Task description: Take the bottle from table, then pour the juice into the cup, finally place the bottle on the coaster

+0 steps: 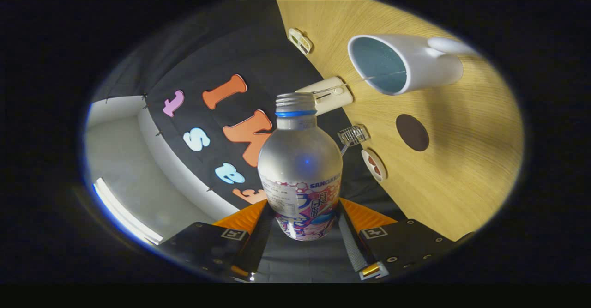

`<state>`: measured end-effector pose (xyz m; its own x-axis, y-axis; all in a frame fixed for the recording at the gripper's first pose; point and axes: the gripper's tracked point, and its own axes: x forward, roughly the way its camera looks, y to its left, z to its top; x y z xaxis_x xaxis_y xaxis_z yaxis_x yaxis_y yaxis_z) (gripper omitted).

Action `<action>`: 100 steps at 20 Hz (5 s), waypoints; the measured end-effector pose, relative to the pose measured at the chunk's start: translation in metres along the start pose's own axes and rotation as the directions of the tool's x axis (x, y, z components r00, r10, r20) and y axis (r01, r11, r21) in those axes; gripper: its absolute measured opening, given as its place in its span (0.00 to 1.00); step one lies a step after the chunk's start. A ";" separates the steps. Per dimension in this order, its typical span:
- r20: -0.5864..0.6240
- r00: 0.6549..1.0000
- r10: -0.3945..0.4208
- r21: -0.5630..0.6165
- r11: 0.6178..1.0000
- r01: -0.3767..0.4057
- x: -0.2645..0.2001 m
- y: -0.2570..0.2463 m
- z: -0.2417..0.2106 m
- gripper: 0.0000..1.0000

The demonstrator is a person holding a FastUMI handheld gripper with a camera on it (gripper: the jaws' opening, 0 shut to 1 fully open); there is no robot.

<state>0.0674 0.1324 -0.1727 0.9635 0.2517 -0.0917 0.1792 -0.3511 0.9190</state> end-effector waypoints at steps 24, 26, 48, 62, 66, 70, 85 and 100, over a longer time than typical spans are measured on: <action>0.247 0.950 -0.192 -0.844 0.440 0.308 0.005 -0.045 0.038 0.75; 0.256 0.945 -0.202 -0.869 0.380 0.317 0.010 -0.045 0.038 0.75; 0.317 0.912 -0.261 -0.937 -0.238 0.257 0.075 -0.087 0.060 0.75; 0.330 0.899 -0.288 -0.920 -0.311 0.238 0.100 -0.122 0.070 0.75; 0.323 0.901 -0.289 -0.920 -0.321 0.226 0.103 -0.126 0.069 0.78; 0.318 0.897 -0.307 -0.932 -0.276 0.236 0.095 -0.121 0.067 0.85; 0.181 0.978 -0.102 -0.949 -0.278 0.147 0.009 0.009 0.012 0.95; 0.216 0.969 0.117 -0.932 -0.271 0.240 -0.105 0.133 0.036 0.94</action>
<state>-0.0030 0.0273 -0.0548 0.9979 0.0084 -0.0641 -0.0028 0.9962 0.0867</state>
